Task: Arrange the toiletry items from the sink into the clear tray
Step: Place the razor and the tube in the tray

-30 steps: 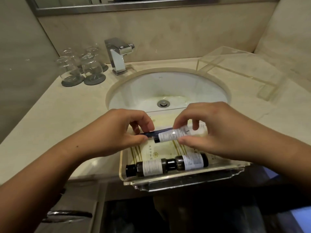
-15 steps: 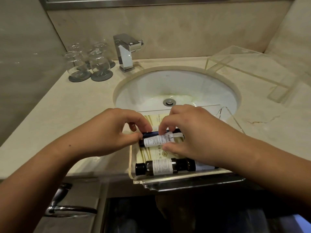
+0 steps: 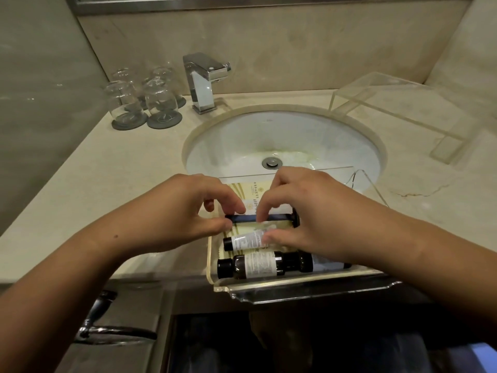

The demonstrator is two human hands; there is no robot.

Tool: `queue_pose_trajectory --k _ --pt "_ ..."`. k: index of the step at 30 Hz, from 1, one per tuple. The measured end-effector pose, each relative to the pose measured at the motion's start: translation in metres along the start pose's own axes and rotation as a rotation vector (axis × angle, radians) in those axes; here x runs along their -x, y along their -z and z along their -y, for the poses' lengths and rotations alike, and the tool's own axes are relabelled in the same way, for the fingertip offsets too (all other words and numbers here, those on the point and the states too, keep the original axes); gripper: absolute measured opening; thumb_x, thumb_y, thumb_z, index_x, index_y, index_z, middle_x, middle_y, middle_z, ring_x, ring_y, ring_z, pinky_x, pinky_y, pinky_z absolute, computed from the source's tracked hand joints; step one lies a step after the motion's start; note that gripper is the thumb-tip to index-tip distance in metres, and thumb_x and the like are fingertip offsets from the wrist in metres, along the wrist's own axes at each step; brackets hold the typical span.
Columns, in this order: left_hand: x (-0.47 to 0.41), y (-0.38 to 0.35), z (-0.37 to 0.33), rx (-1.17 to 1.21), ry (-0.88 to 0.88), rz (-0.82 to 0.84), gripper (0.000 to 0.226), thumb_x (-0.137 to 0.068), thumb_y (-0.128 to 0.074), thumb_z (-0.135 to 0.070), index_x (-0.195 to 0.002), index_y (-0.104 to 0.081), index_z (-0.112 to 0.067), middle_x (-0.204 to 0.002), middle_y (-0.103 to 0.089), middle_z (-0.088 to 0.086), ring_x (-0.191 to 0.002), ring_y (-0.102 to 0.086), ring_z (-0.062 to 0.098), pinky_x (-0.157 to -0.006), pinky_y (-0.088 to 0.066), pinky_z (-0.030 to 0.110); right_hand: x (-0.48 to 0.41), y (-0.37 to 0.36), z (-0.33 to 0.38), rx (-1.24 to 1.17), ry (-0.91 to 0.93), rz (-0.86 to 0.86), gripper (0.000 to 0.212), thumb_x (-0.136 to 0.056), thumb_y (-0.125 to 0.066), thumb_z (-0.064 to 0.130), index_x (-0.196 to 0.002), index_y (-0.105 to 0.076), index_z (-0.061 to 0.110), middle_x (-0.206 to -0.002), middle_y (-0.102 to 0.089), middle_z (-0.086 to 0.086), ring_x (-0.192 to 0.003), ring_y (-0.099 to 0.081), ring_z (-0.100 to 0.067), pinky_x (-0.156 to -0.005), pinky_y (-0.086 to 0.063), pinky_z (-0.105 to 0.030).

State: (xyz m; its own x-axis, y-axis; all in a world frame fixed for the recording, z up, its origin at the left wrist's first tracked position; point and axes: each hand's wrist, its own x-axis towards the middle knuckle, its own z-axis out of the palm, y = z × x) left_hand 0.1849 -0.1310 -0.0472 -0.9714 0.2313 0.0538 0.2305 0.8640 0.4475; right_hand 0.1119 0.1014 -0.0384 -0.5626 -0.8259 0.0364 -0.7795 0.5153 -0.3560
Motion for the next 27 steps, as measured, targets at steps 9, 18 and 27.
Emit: queue_pose_trajectory --k 9,18,27 --pt "0.010 0.004 -0.003 0.051 0.024 -0.041 0.018 -0.082 -0.077 -0.035 -0.097 -0.075 -0.045 -0.095 -0.066 -0.033 -0.088 -0.057 0.005 -0.067 -0.041 0.007 0.006 0.006 -0.013 0.007 -0.008 -0.012 0.012 -0.088 -0.069 0.039 -0.100 -0.068 0.042 -0.090 -0.061 0.025 -0.085 -0.055 0.006 -0.073 -0.037 -0.011" --pt "0.022 -0.005 -0.007 0.057 0.095 -0.039 0.019 -0.088 -0.075 -0.027 -0.098 -0.075 -0.043 -0.090 -0.061 -0.040 -0.074 -0.055 -0.010 -0.064 -0.039 0.004 0.010 -0.001 -0.015 -0.021 0.004 -0.004 0.020 -0.090 -0.063 0.046 -0.108 -0.073 0.044 -0.097 -0.063 0.022 -0.090 -0.058 0.002 -0.079 -0.043 -0.015" --pt "0.050 -0.037 -0.026 0.192 0.278 -0.281 0.045 -0.084 -0.061 -0.057 -0.128 -0.054 -0.049 -0.121 -0.049 -0.032 -0.110 -0.051 -0.011 -0.077 -0.042 0.003 0.046 0.005 -0.043 -0.073 -0.173 -0.261 0.041 -0.081 -0.063 0.053 -0.121 -0.064 0.044 -0.128 -0.054 0.014 -0.125 -0.051 -0.007 -0.103 -0.037 -0.026"
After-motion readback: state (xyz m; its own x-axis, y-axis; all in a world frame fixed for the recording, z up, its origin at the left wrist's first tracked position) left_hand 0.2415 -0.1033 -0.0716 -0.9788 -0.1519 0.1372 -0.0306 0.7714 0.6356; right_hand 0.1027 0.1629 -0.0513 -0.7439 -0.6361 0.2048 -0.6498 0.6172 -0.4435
